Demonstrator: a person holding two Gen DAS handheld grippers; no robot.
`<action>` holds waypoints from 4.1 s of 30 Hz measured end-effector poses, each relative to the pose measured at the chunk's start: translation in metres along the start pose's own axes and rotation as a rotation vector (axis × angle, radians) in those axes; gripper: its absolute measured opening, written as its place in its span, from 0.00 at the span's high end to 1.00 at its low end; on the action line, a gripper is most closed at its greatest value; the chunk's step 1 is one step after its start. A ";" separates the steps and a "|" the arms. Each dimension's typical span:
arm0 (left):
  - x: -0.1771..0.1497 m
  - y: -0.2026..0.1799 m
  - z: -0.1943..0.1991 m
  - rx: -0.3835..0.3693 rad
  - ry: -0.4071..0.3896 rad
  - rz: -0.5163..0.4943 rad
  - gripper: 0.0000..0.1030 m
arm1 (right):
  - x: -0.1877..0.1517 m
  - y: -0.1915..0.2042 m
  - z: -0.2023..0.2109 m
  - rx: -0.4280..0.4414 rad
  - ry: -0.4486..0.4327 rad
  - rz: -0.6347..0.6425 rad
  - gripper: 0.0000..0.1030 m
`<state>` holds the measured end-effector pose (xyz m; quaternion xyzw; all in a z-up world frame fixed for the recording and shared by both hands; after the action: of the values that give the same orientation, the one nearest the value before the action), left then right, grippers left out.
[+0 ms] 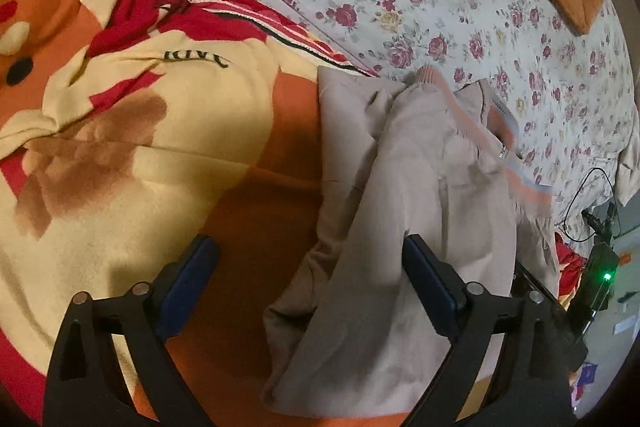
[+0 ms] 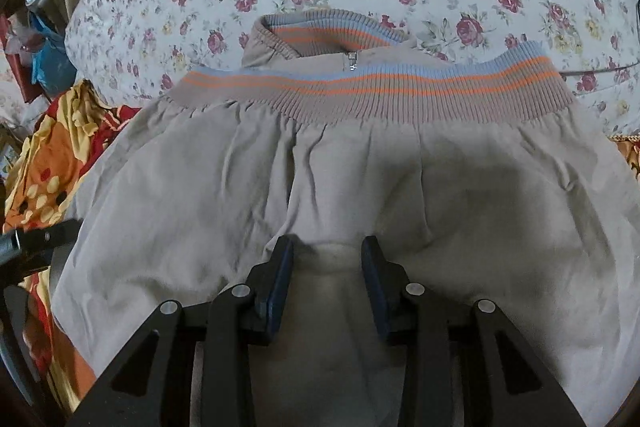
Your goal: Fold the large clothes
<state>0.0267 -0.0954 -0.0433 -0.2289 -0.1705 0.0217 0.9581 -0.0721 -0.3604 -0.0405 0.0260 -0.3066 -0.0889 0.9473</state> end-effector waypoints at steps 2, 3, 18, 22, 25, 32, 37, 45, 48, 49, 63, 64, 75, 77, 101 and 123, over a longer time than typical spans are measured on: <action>-0.001 -0.006 0.000 -0.013 -0.007 -0.020 0.07 | -0.001 0.000 0.000 0.014 0.000 -0.010 0.64; -0.001 -0.010 0.001 -0.024 -0.016 -0.023 0.07 | -0.001 -0.001 0.001 0.022 -0.001 -0.017 0.64; -0.005 -0.050 -0.003 -0.264 0.097 -0.033 0.40 | -0.001 -0.002 0.002 0.077 -0.032 -0.048 0.57; -0.008 -0.033 -0.021 -0.232 0.141 0.065 0.40 | 0.000 -0.001 0.001 0.072 -0.027 -0.040 0.56; -0.008 -0.037 -0.018 -0.222 0.133 0.041 0.32 | 0.000 -0.001 0.001 0.078 -0.017 -0.043 0.56; -0.013 -0.053 -0.020 -0.292 0.135 0.013 0.31 | 0.006 -0.002 0.017 0.095 -0.030 -0.062 0.56; -0.018 -0.073 -0.011 -0.325 0.108 -0.074 0.73 | 0.011 -0.013 0.019 -0.015 -0.019 -0.016 0.78; -0.023 -0.088 -0.001 -0.419 0.142 -0.006 0.91 | 0.002 -0.021 0.018 0.071 0.040 -0.048 0.86; -0.030 -0.122 0.025 -0.457 0.120 -0.080 0.91 | -0.010 -0.039 0.047 0.086 0.021 -0.080 0.66; -0.031 -0.132 0.030 -0.466 0.117 -0.093 0.91 | -0.016 -0.049 0.060 0.078 0.019 -0.079 0.65; -0.115 -0.319 0.017 -0.489 0.196 -0.332 0.92 | -0.077 -0.203 0.151 0.076 -0.172 -0.599 0.41; -0.125 -0.326 0.008 -0.476 0.208 -0.352 0.92 | -0.085 -0.215 0.149 0.058 -0.161 -0.640 0.41; -0.193 -0.347 -0.046 -0.434 0.343 -0.377 0.30 | -0.099 -0.249 0.133 0.011 -0.121 -0.684 0.41; -0.196 -0.346 -0.024 -0.474 0.358 -0.399 0.17 | -0.095 -0.244 0.125 0.034 -0.110 -0.681 0.41; -0.049 -0.278 -0.067 -0.287 0.186 -0.165 0.17 | -0.098 -0.234 0.112 0.095 -0.072 -0.716 0.38; -0.131 -0.396 -0.115 -0.319 0.210 -0.568 0.17 | -0.089 -0.240 0.100 0.025 -0.046 -0.671 0.37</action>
<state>-0.0722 -0.5148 -0.0043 -0.3202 -0.1291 -0.2966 0.8904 -0.2384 -0.5793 -0.0357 0.1353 -0.3030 -0.3927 0.8577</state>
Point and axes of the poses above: each gripper's, at about its wrist camera, not at the fingertips, and z roughly against the way its jaws point, y to its left, x to its top, the point moved 9 cm from there along -z, roughly the way its jaws point, and after that the axes turned 9 degrees about z, right-handed, at the moved point
